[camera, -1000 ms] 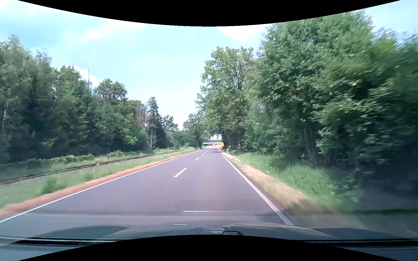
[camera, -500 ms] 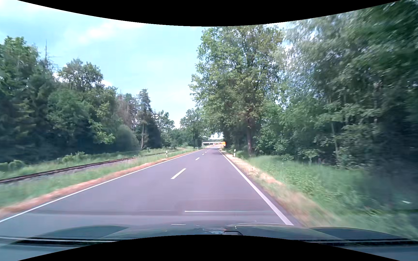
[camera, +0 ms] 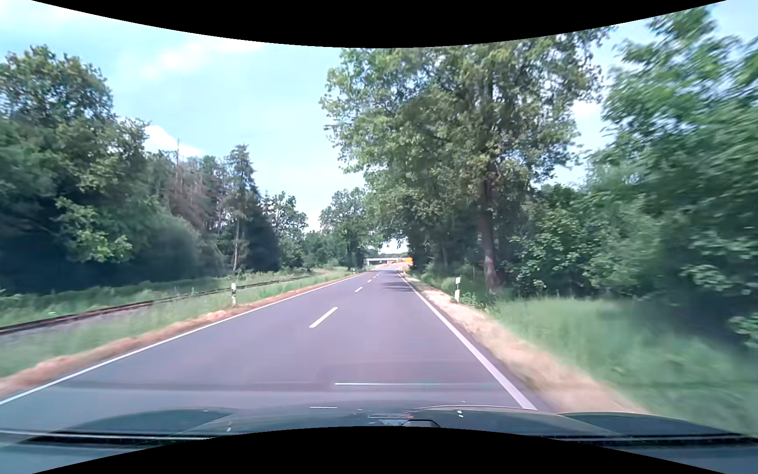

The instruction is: Follow the waypoints while adhering to traffic rules and regulations

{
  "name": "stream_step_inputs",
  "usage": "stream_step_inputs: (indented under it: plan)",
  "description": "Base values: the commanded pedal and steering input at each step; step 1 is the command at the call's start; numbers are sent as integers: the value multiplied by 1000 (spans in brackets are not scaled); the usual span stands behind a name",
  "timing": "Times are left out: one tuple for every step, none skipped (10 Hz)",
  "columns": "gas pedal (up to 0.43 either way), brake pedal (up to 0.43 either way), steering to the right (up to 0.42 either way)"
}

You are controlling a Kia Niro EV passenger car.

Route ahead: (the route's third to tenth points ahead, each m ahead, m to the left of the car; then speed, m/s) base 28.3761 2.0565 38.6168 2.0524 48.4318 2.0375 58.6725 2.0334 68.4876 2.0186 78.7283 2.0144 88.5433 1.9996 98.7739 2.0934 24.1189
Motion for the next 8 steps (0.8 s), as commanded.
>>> stream_step_inputs:
  plan:
    - [87, 0, -5]
    - [87, 0, -4]
    - [87, 0, -4]
    - [87, 0, -4]
    - [87, 0, -3]
    - [87, 0, -3]
    - [79, 0, -3]
    - [47, 0, -3]
